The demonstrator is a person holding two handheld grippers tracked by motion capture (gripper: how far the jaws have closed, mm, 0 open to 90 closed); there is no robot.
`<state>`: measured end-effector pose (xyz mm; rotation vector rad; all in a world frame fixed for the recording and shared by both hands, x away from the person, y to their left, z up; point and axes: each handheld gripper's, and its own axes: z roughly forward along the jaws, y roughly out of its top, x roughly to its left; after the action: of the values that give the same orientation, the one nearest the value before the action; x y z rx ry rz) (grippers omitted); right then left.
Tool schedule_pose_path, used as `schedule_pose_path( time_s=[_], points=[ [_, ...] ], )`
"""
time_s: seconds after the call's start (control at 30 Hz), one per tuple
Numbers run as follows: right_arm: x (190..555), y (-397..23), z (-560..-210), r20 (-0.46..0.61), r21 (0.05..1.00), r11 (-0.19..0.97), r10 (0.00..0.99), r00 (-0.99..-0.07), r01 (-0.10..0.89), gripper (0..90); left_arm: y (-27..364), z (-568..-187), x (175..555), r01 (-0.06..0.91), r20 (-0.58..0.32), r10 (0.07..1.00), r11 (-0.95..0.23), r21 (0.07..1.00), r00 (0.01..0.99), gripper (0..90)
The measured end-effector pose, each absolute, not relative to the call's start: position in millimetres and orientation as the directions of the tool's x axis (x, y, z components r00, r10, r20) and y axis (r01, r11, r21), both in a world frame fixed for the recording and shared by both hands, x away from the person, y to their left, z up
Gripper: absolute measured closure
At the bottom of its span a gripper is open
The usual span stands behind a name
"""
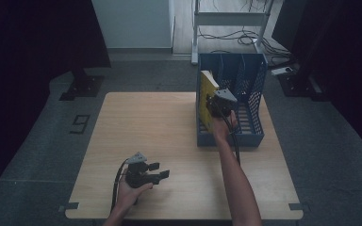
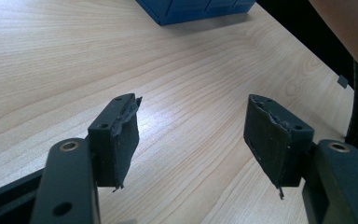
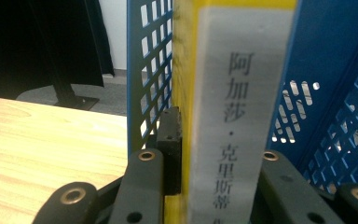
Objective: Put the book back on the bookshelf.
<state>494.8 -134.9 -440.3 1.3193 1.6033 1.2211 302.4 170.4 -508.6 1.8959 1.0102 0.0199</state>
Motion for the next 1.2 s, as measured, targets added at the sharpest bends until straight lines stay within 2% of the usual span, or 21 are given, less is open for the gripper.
schedule_pose_path(
  time_s=[0.6, 1.2],
  points=[
    [474.7, -129.3, -445.2, -0.025, 0.939, 0.116, 0.962, -0.274, 0.323, 70.9, 164.8, -511.7, 301.4, 0.637, -0.376, 0.647, -0.227, 0.737, 0.664, 35.0],
    [478.0, -132.8, -427.3, 0.011, 0.949, 0.085, 0.954, -0.301, 0.304, 64.5, 165.9, -512.9, 302.3, 0.639, -0.374, 0.651, -0.227, 0.735, 0.661, 35.0]
  ],
)
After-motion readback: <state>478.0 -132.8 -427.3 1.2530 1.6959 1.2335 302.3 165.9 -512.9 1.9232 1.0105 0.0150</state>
